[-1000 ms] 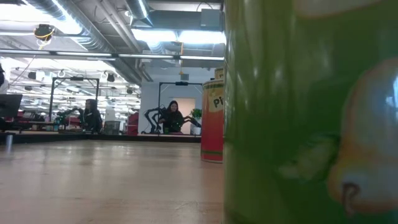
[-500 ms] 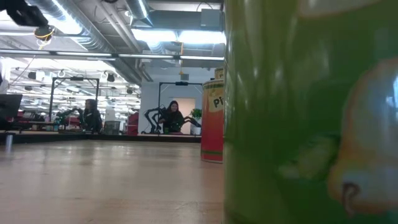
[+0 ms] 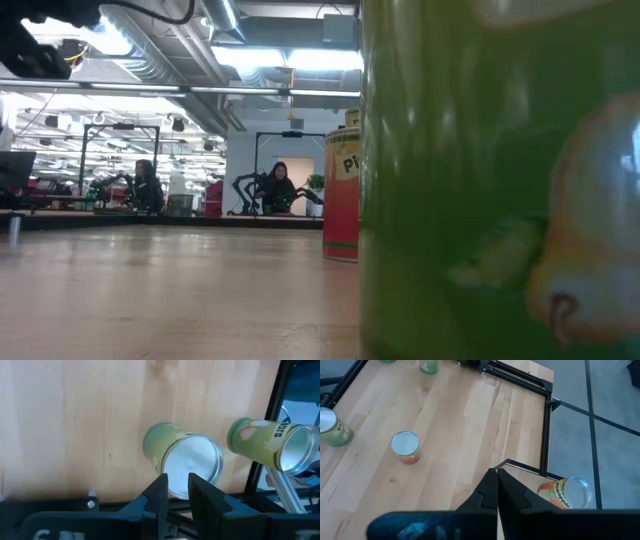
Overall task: Pick and place cans onto a shelf
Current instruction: Put the canned orange on the shelf
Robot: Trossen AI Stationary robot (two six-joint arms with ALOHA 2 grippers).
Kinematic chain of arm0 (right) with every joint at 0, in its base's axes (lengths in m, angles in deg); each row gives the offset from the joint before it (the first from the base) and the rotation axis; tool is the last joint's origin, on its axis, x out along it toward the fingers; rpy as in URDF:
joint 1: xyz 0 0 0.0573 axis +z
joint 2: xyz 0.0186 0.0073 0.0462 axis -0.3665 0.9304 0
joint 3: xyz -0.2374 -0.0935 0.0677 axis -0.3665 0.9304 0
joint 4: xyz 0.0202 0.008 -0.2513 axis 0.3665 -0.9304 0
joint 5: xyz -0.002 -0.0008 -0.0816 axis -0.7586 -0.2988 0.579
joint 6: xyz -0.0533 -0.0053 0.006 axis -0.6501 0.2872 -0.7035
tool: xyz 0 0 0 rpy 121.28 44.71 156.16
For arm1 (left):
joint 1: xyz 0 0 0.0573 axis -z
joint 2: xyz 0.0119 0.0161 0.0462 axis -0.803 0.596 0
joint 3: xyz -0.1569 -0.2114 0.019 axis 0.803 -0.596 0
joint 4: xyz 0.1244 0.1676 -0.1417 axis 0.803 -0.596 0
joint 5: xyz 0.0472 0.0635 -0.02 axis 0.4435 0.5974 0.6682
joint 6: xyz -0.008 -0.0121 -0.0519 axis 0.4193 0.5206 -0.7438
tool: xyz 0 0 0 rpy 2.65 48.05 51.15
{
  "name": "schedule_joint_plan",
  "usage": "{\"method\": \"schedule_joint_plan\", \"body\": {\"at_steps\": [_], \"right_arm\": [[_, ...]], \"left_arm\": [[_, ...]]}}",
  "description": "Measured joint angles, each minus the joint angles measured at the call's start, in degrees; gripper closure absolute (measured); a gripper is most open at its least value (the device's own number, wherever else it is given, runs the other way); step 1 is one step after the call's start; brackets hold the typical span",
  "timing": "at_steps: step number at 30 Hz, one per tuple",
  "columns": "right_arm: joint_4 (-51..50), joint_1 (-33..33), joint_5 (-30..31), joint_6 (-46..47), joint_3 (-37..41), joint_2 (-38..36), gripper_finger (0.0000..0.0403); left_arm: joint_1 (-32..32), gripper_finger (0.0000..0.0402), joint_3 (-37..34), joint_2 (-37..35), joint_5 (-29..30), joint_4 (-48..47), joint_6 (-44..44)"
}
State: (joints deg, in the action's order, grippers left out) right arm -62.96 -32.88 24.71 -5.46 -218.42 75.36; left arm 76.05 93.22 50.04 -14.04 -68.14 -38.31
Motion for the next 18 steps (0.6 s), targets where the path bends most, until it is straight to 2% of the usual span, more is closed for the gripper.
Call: {"method": "schedule_joint_plan", "body": {"at_steps": [14, 18], "right_arm": [[-0.02, -0.01, 0.02, -0.23, 0.0, 0.0, 0.0402], [0.0, -0.02, 0.02, -0.24, 0.0, 0.0, 0.0402]], "left_arm": [[5.84, 0.0333, -7.01, 0.02, 1.11, 6.77, -2.08], [6.99, 0.0333, -7.83, 0.02, 3.21, 6.75, -2.14]]}}
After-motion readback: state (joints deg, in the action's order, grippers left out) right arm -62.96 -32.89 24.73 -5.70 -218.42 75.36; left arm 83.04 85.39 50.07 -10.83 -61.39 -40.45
